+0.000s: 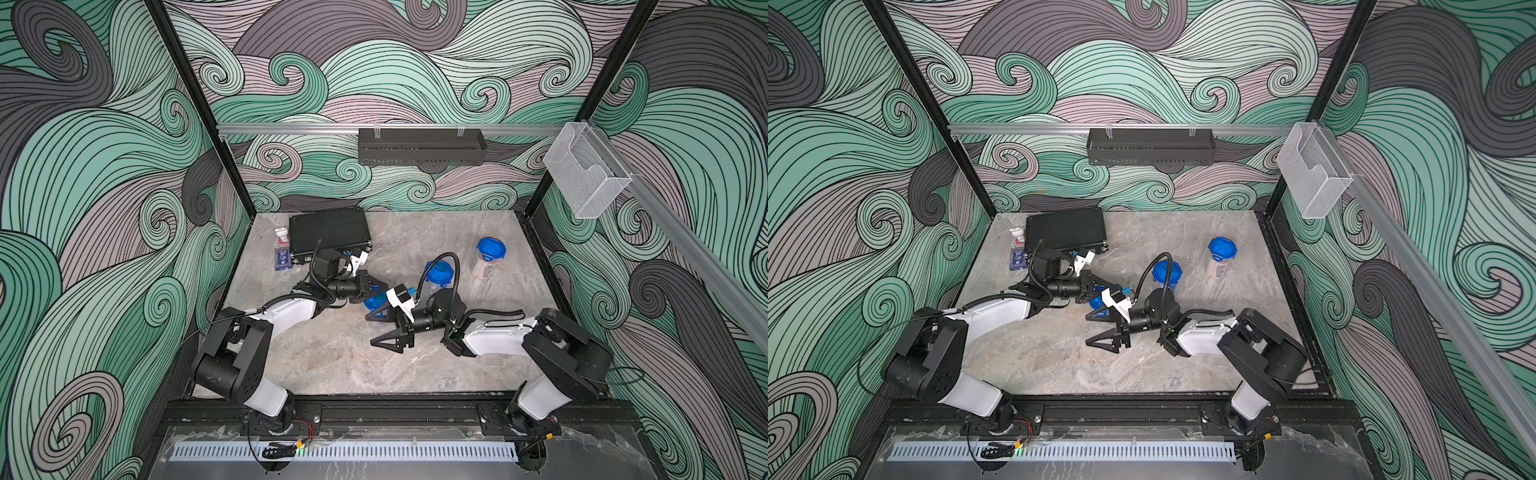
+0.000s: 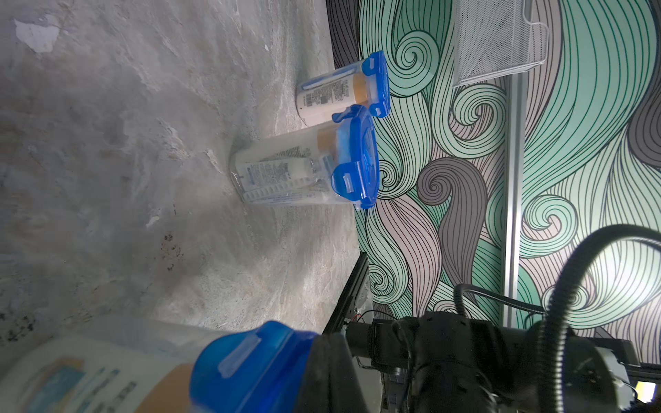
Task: Take out toiletry kits
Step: Unfasten the latch on the container, then adjust the container at the center of the board.
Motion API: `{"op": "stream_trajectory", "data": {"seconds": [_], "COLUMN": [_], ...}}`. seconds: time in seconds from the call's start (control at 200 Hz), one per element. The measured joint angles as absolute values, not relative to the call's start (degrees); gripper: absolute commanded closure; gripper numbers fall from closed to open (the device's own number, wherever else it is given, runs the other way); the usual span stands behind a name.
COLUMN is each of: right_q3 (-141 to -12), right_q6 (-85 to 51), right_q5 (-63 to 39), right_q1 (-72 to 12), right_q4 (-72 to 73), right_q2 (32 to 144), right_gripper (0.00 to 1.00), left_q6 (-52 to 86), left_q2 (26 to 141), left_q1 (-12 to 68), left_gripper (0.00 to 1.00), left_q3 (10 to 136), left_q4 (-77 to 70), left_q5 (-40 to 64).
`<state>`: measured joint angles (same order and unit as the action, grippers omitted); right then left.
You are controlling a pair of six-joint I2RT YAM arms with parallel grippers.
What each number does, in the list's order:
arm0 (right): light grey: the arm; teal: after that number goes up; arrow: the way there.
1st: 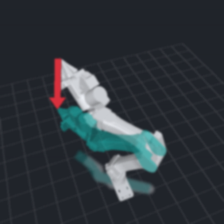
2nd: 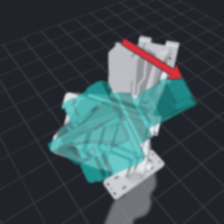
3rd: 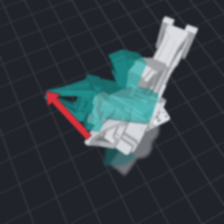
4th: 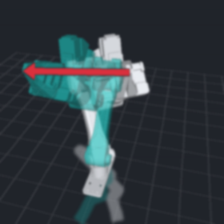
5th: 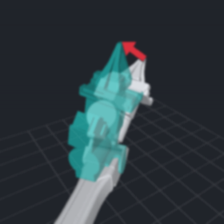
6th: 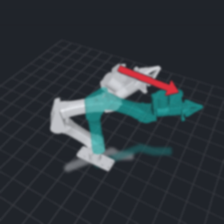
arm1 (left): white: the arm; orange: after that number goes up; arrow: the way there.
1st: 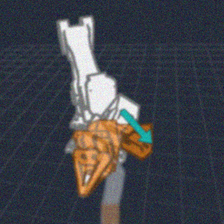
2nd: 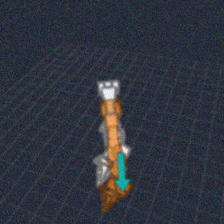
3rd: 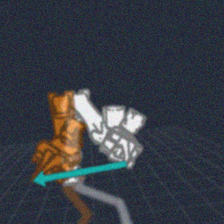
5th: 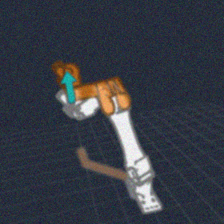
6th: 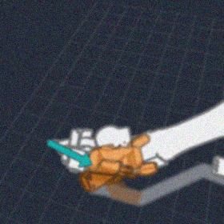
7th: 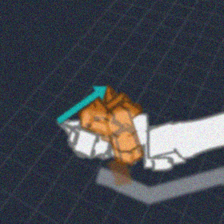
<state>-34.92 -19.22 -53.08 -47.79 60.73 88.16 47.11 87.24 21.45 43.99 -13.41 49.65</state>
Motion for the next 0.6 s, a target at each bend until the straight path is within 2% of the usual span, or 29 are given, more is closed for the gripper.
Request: {"op": "stream_trajectory", "data": {"seconds": [0.105,0.145,0.295,0.375,0.6], "right_q3": [-37.39,-37.82,-36.29,-34.76,-33.71], "right_q6": [-15.57,-14.26,-12.45,-12.67,-13.76], "right_q5": [-51.35,-50.35,-47.24,-45.56,-36.42], "right_q1": [-46.19,-45.28,-41.01,-39.51,-38.98], "right_q4": [47.83,44.34,37.8,35.18,20.18], "right_q2": [78.72,75.16,67.64,67.29,65.49], "right_gripper": [0.14,0.13,0.12,0.12,0.13], "left_q6": [45.25,44.38,40.93,39.62,33.85], "left_q2": [85.56,84.84,82.15,81.47,76.05], "left_q1": [21.71,21.91,21.96,21.96,21.93], "left_gripper": [1.0,0.92,0.52,0.41,0.38], "left_q3": [45.12,45.74,50.26,53.28,59.81], "left_q4": [-9.32,-7.03,2.76,8.36,27.79], "left_q5": [47.07,45.89,42.17,40.77,32.29]}}
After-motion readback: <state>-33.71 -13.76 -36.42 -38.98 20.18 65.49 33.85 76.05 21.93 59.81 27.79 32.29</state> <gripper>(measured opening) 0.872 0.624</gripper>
